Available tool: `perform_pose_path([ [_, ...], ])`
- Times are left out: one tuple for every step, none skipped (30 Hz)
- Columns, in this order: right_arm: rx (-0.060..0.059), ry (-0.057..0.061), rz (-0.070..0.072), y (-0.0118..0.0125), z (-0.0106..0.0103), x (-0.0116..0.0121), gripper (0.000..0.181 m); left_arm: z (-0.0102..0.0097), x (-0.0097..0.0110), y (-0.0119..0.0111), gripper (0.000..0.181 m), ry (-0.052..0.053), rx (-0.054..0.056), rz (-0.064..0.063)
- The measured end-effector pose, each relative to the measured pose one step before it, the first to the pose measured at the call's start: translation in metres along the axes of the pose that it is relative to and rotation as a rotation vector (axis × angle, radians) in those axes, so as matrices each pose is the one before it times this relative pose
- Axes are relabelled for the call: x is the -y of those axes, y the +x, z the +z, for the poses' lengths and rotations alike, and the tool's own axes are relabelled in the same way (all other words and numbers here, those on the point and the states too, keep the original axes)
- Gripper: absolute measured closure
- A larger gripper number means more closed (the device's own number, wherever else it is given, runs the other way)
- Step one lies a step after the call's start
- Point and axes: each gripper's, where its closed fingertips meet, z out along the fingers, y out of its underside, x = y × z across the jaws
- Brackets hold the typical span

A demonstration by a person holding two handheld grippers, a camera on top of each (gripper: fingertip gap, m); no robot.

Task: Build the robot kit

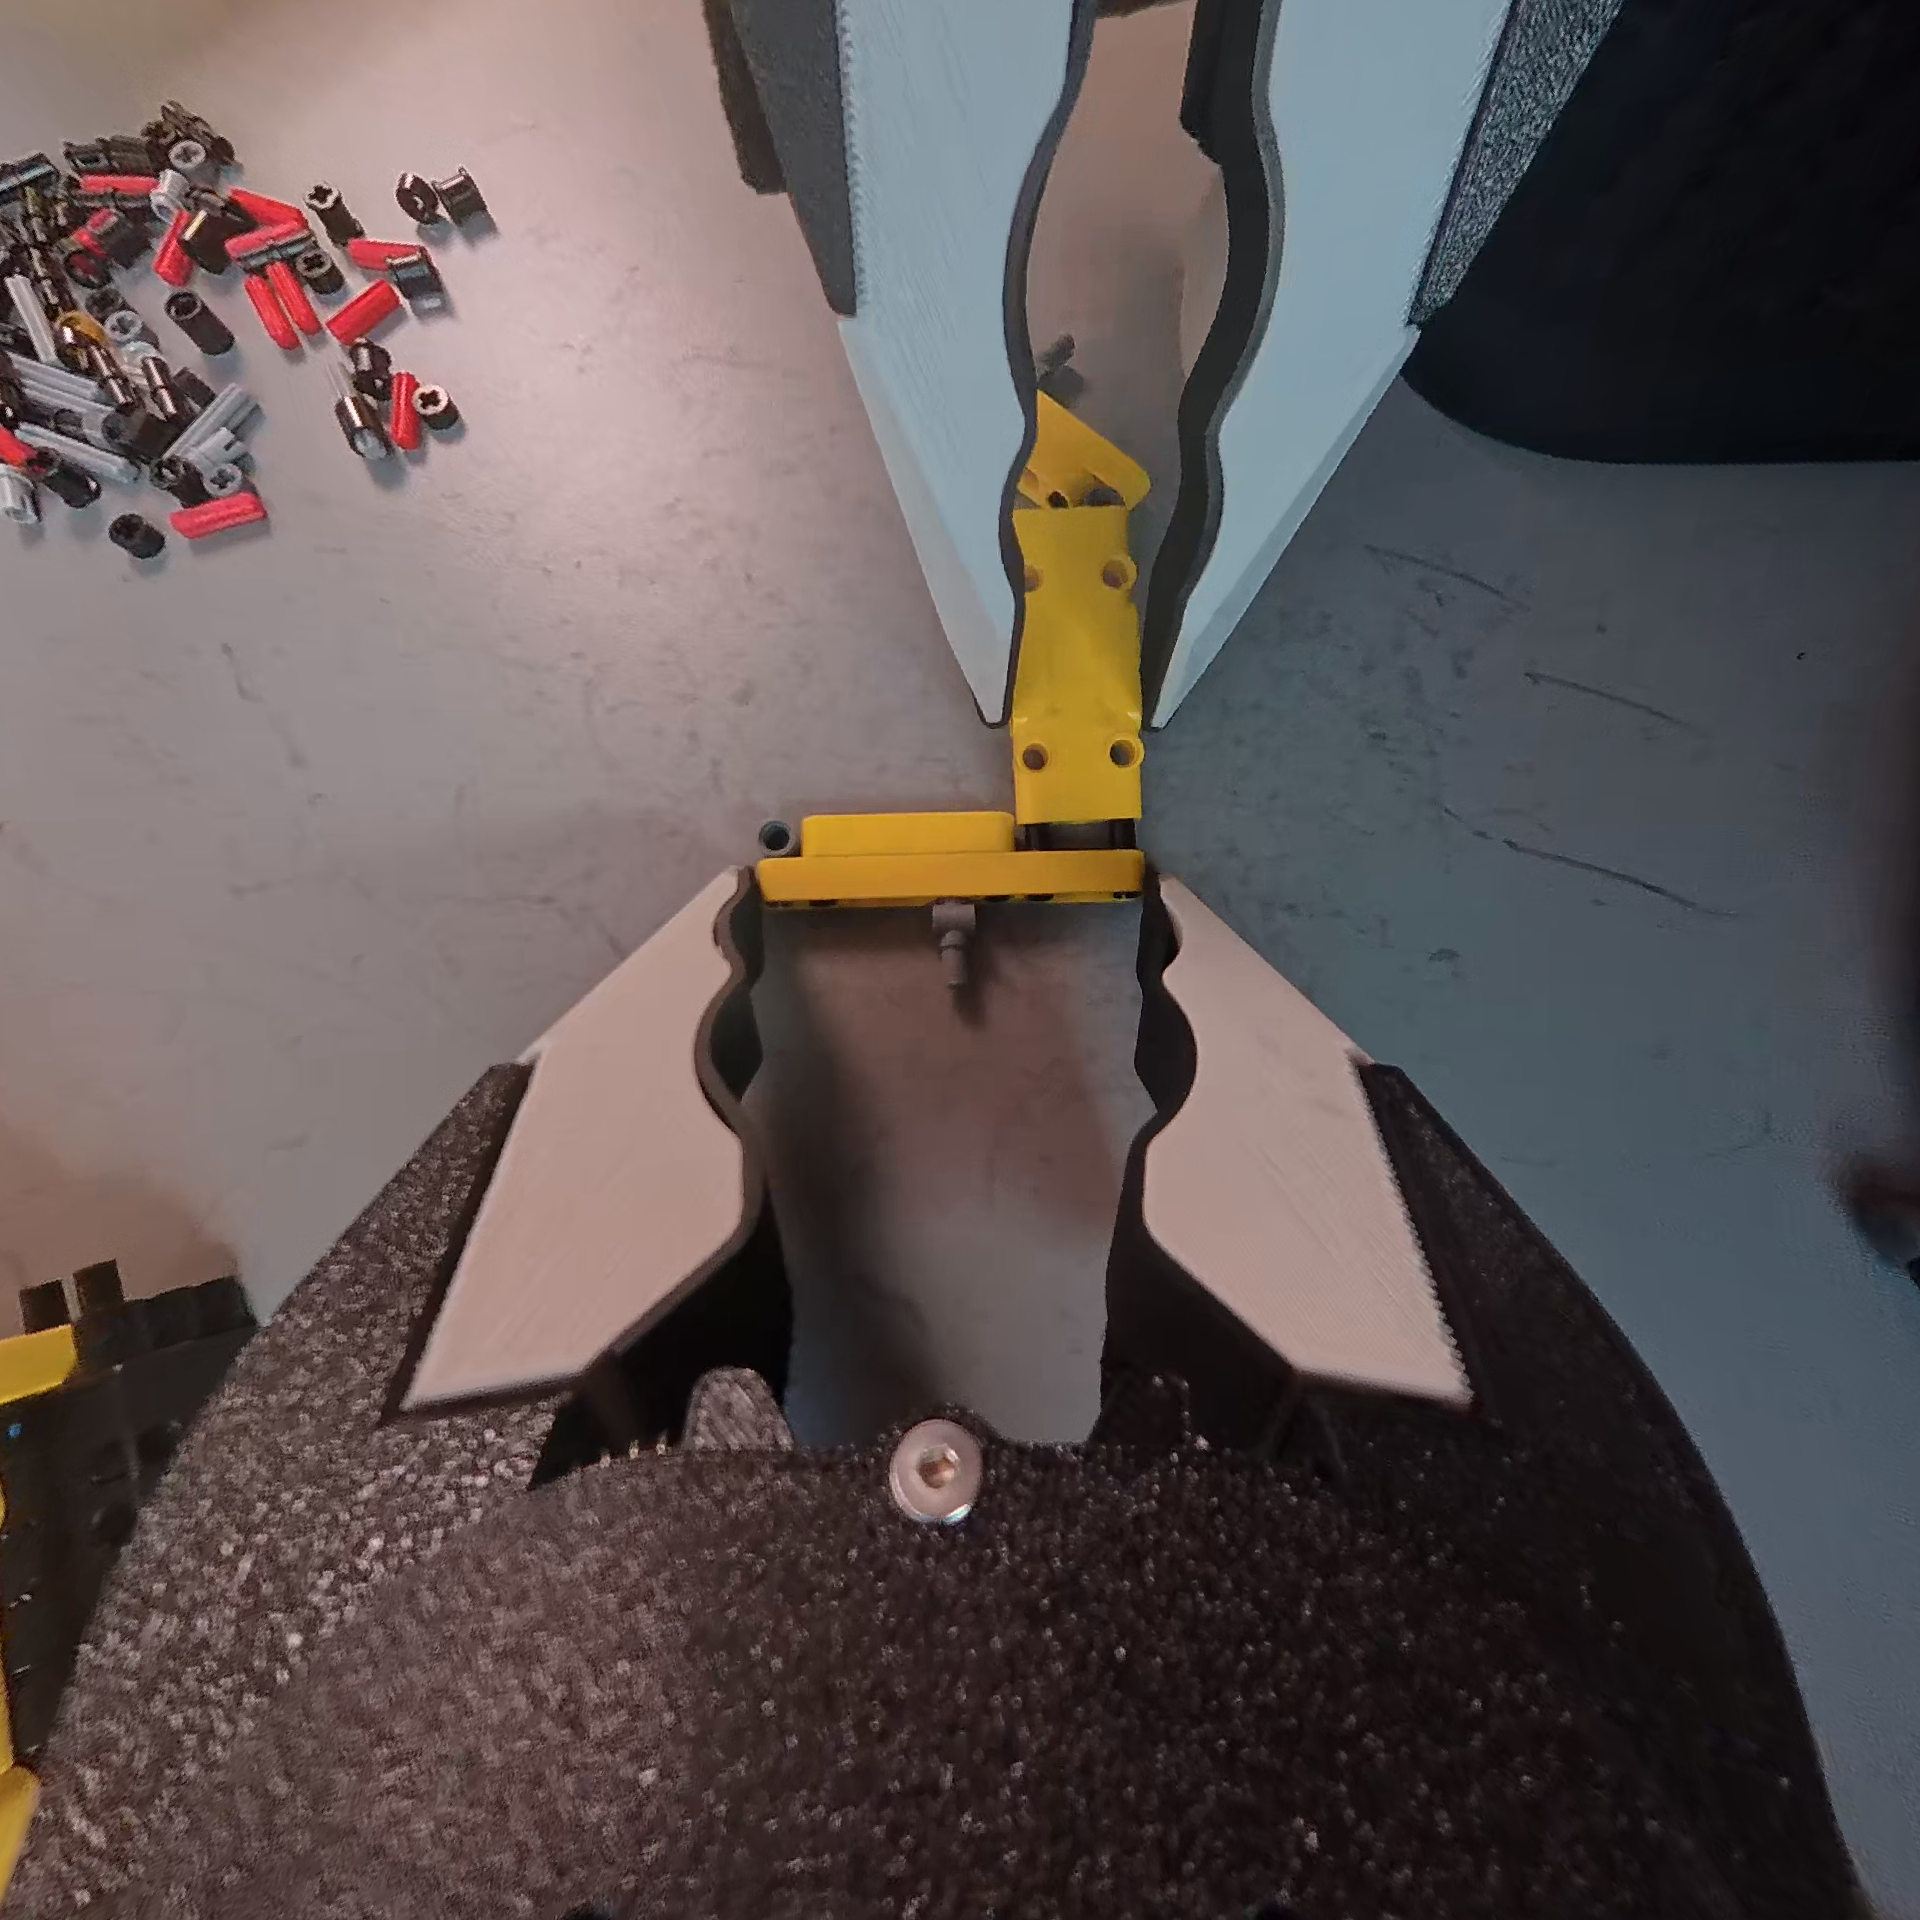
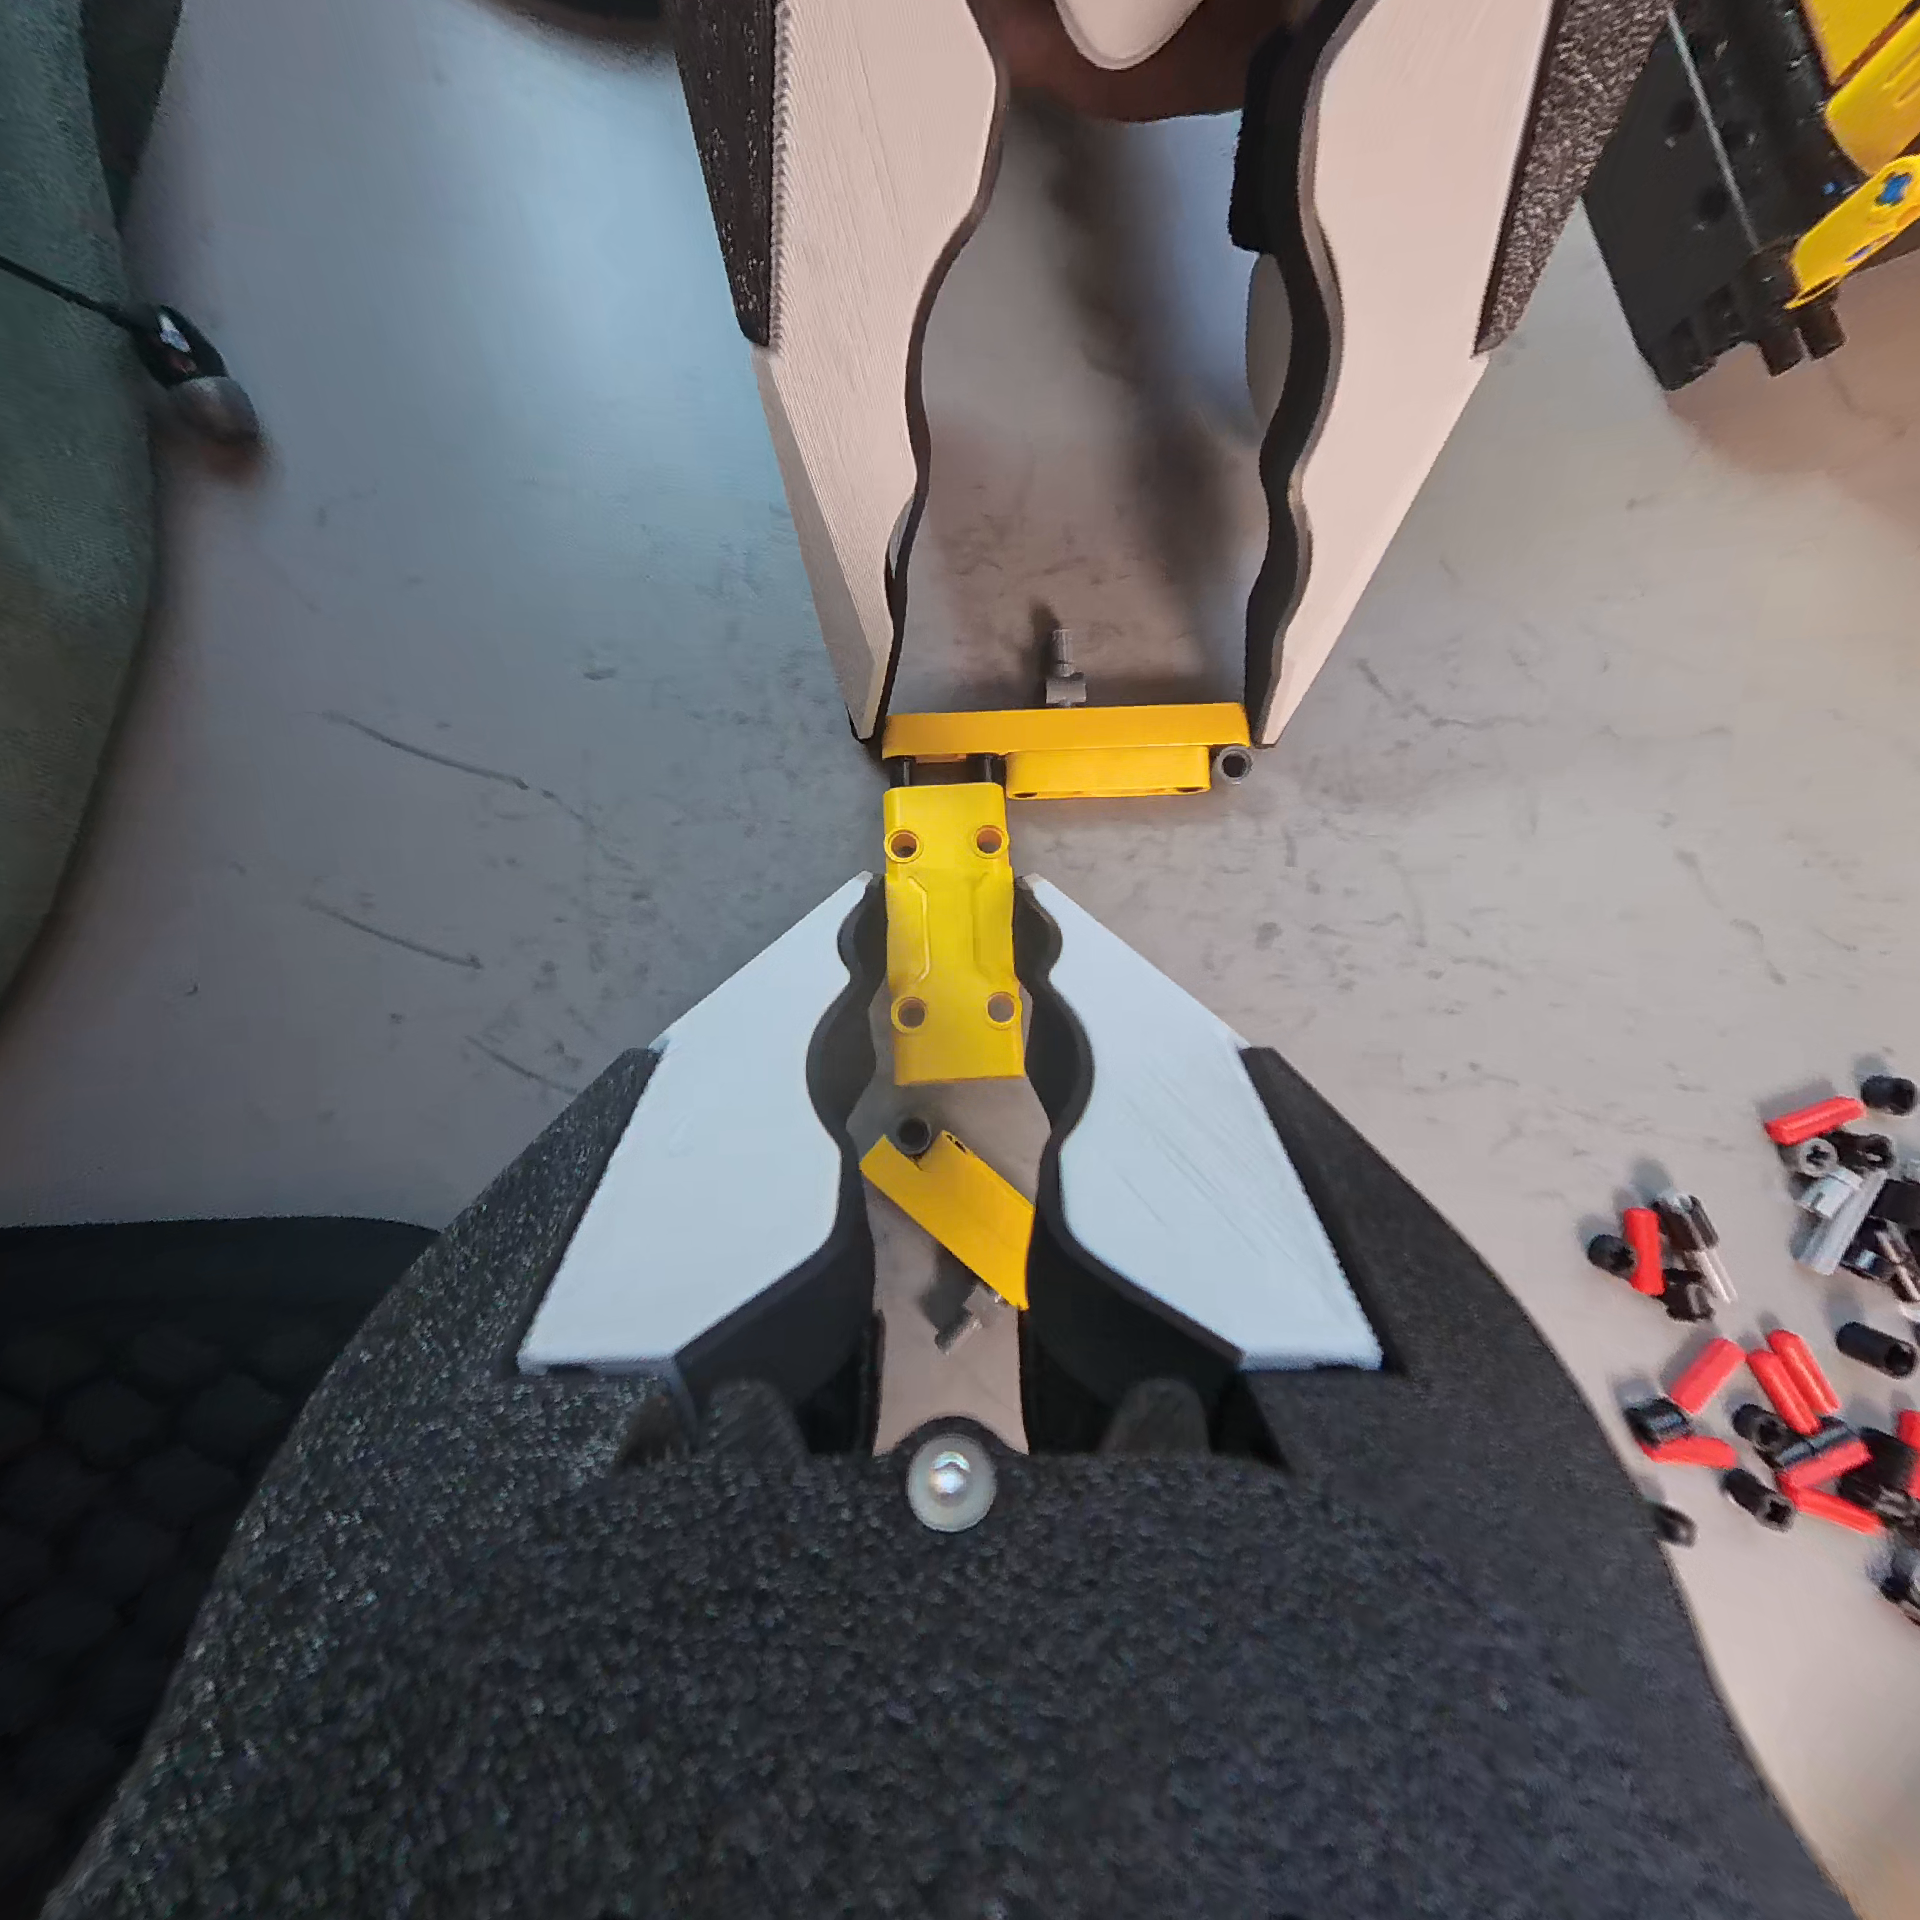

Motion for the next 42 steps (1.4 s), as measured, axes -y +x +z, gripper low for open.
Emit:
perform_pose_path([
  [0.001,0.0128,0.0067,0.0,0.00021,0.00005,0.158,-0.00001,-0.00001,0.0,0.109,-0.0001,0.0,0.0],
  [-0.0003,0.0109,0.0083,-0.00007,0.00022,0.00021,0.158,0.00005,0.00005,0.00001,0.109,0.0,-0.0003,-0.0007],
  [-0.0022,0.006,0.0072,0.00006,0.00039,-0.00041,0.158,0.00003,0.00012,-0.00006,0.109,0.0012,-0.0002,-0.0018],
  [-0.004,0.0056,0.008,-0.00003,0.00076,-0.00043,0.158,-0.00005,0.00007,0.00004,0.109,0.0016,-0.0008,-0.0019],
  [-0.0059,0.0018,0.0062,-0.00039,0.0014,-0.00159,0.158,-0.00003,0.00009,0.00019,0.109,0.0017,-0.0011,0.0006],
  [-0.0085,0.0059,0.0045,-0.00034,0.00167,-0.00087,0.159,-0.00002,-0.00009,0.00066,0.109,0.0013,-0.0037,0.0041],
  [-0.0036,0.0117,0.0102,-0.00016,0.00002,0.00038,0.159,-0.00001,0.00001,0.00023,0.109,0.0023,-0.0021,0.0039],
  [-0.0042,0.0073,0.0079,0.0001,0.00016,0.00022,0.159,0.00007,0.00003,-0.00007,0.109,0.0015,0.0003,-0.0016],
  [-0.0052,0.0037,0.0019,0.0,0.00002,0.00019,0.159,0.00012,0.00012,0.00004,0.109,0.0002,0.003,-0.0026],
  [-0.0035,-0.0019,0.0011,-0.00014,0.00015,0.00027,0.159,0.00008,0.00003,0.00002,0.109,0.0014,0.0026,-0.0034],
  [-0.0033,-0.0043,-0.0028,-0.00008,0.0003,0.00036,0.159,0.00008,0.00009,0.00003,0.109,0.0041,0.0011,-0.0036],
  [-0.0003,-0.0046,-0.0014,-0.00035,0.00038,0.00046,0.159,0.00006,0.00022,-0.00001,0.109,0.0042,0.0026,-0.0029],
  [0.0079,0.0196,0.0031,-0.00177,0.0005,0.00447,0.159,0.00086,0.00106,-0.00115,0.108,0.0053,0.0157,-0.0029],
  [-0.0019,0.034,0.0111,-0.00002,-0.00032,0.00876,0.159,0.00056,0.00016,0.00133,0.108,-0.0066,0.0023,0.0036],
  [-0.0026,-0.0034,-0.0386,0.00055,-0.00119,0.00466,0.159,0.00017,-0.00004,0.00035,0.108,-0.0008,-0.0022,0.0004],
  [-0.0143,-0.0519,-0.0468,0.00063,0.00148,-0.00235,0.158,-0.00023,-0.00018,-0.00034,0.108,0.0062,-0.0051,0.0019],
  [-0.019,-0.0464,-0.0408,0.00034,0.00284,-0.00438,0.158,-0.00002,-0.00009,0.00004,0.108,0.0009,-0.0016,0.0017],
  [0.0032,-0.0126,0.0034,-0.00063,0.00283,-0.00252,0.158,0.00014,0.00011,0.00028,0.108,-0.0003,0.0004,0.0001],
  [0.0178,0.012,0.0339,0.00023,-0.00006,0.0002,0.158,-0.00008,-0.00004,-0.00004,0.108,0.0004,0.0,-0.0014],
  [0.0109,0.0059,0.0295,0.00004,0.00038,-0.0002,0.158,-0.00009,-0.00007,0.00001,0.107,0.0002,0.0002,-0.0005],
  [-0.0013,0.0026,0.0102,-0.00006,-0.0001,-0.00043,0.158,-0.00018,-0.00015,-0.00007,0.107,0.0004,-0.0006,0.0002],
  [-0.0028,0.0054,0.0029,-0.00045,-0.00005,-0.00038,0.158,-0.00031,-0.0003,0.00009,0.107,0.0,-0.0029,0.0047],
  [-0.0008,0.0103,0.0066,-0.0006,0.00018,0.00015,0.158,-0.00083,-0.00082,0.00028,0.107,-0.0002,-0.006,0.0083],
  [-0.0017,0.0103,0.0094,-0.00018,0.00024,0.00025,0.158,-0.0015,-0.00114,0.00145,0.106,0.0003,-0.0142,0.0094],
  [-0.0014,0.0049,-0.0001,0.00007,-0.00021,-0.00007,0.158,-0.00233,-0.00137,0.00218,0.106,0.0002,-0.0211,0.0077],
  [-0.0015,0.0015,-0.0031,-0.00003,-0.00013,-0.0001,0.158,-0.00296,-0.00181,0.00338,0.106,-0.0018,-0.0304,0.0085],
  [-0.0003,0.0013,-0.0031,-0.00006,-0.00014,-0.00012,0.158,-0.00315,-0.00191,0.00173,0.107,-0.0029,-0.0212,0.005],
  [0.0014,0.002,-0.0035,-0.00014,0.0,0.0001,0.158,-0.00309,-0.00143,-0.00063,0.105,-0.0019,-0.0082,-0.0036],
  [0.0016,0.0012,-0.0059,-0.00016,0.00002,0.00009,0.158,-0.00261,-0.00171,0.00094,0.103,-0.0032,-0.0191,-0.004],
  [0.0029,-0.0031,-0.0036,-0.00068,-0.00004,0.00001,0.157,-0.0023,-0.00154,0.0021,0.103,0.0026,-0.0226,0.0068],
  [0.0031,-0.0052,-0.0073,-0.00116,-0.00015,-0.00004,0.157,-0.00213,-0.0007,0.00057,0.102,0.0105,-0.0053,0.0168],
  [0.0015,-0.0042,-0.0101,-0.0013,-0.00019,-0.00001,0.157,-0.00186,-0.00139,0.00017,0.101,0.0036,0.0016,0.0216],
  [-0.0032,-0.003,-0.0054,-0.00054,-0.00017,-0.0001,0.157,-0.00149,-0.00187,-0.00147,0.102,-0.0033,0.013,0.0211],
  [0.0009,-0.0016,0.0007,-0.00116,-0.00026,-0.00019,0.157,-0.00053,-0.00117,-0.00424,0.104,-0.0025,0.0287,0.0142],
  [0.0078,0.0012,0.003,-0.0023,0.0001,0.00009,0.157,0.00105,-0.00106,-0.00381,0.106,-0.0062,0.022,0.0079],
  [0.002,0.0043,0.0047,-0.00168,0.00036,0.00074,0.157,0.00241,-0.00053,-0.00095,0.106,-0.0048,0.0039,0.0064],
  [-0.0051,0.0053,0.0027,-0.00071,0.00068,0.00106,0.157,0.0021,0.00145,0.001,0.108,0.0076,-0.0108,-0.0009],
  [-0.004,0.0051,0.0005,-0.00072,0.00074,0.00113,0.157,0.00156,0.00048,0.0004,0.108,-0.0022,-0.0111,-0.0074],
  [-0.0057,0.0029,0.0025,-0.00012,0.00049,0.00084,0.157,0.00114,0.00069,-0.00044,0.109,-0.0018,-0.0046,-0.0089],
  [-0.0045,0.0024,0.0064,-0.00005,0.00028,0.00049,0.157,0.00086,0.00083,-0.00082,0.11,0.0001,0.0037,-0.0046],
  [-0.0039,0.0031,0.0095,0.00004,0.00023,0.00027,0.157,0.00083,0.00082,-0.00022,0.111,0.0003,0.0027,-0.0048],
  [-0.0024,0.0009,0.0098,0.00011,-0.00008,-0.00025,0.157,0.00028,0.00031,0.00001,0.112,0.0005,0.002,-0.0059],
])
